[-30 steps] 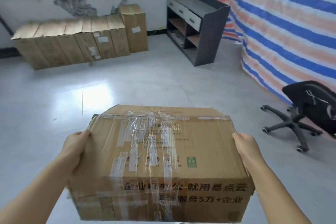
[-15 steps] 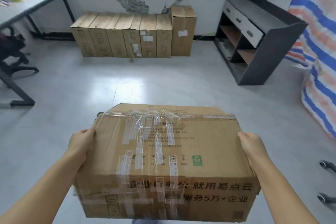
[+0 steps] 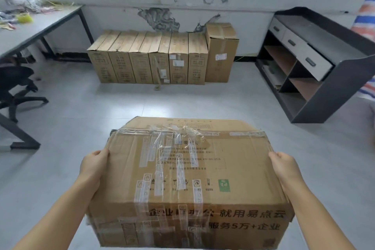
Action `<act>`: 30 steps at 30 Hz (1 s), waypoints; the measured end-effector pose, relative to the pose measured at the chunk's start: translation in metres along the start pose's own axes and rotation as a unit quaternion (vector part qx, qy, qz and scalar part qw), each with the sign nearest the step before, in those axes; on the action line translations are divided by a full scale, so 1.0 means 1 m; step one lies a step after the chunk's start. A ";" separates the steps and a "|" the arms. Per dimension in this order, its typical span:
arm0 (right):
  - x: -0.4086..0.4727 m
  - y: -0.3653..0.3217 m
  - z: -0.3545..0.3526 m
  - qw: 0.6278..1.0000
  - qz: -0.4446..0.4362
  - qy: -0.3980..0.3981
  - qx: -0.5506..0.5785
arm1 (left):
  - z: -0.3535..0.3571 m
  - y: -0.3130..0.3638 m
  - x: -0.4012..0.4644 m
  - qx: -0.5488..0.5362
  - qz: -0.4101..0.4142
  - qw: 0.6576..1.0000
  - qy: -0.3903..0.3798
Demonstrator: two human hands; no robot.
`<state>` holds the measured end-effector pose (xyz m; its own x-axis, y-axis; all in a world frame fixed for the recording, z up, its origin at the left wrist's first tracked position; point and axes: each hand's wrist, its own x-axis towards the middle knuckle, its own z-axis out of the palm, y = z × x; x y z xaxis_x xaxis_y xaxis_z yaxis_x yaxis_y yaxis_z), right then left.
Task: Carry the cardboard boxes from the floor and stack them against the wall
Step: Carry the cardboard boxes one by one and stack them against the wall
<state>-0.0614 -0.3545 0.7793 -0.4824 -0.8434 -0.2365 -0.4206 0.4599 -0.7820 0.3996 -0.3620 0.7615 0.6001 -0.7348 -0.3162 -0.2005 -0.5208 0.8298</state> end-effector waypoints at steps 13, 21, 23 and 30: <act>0.269 -0.125 0.066 0.999 -0.021 -0.030 -0.008 | 0.143 0.136 0.187 -0.013 -0.027 0.999 0.030; 0.425 -0.205 0.095 0.997 -0.049 -0.044 -0.029 | 0.226 0.213 0.279 -0.014 -0.018 0.998 0.060; 0.462 -0.222 0.107 0.997 -0.052 -0.043 -0.035 | 0.246 0.233 0.309 -0.011 -0.013 0.998 0.060; 0.589 -0.283 0.169 0.998 -0.026 -0.026 -0.053 | 0.319 0.308 0.450 -0.007 -0.020 0.999 0.033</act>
<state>-0.0963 -1.0282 0.7643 -0.4194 -0.8785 -0.2287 -0.5236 0.4399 -0.7296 0.3607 -0.9915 0.7277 0.6571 -0.6828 -0.3193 -0.1641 -0.5430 0.8235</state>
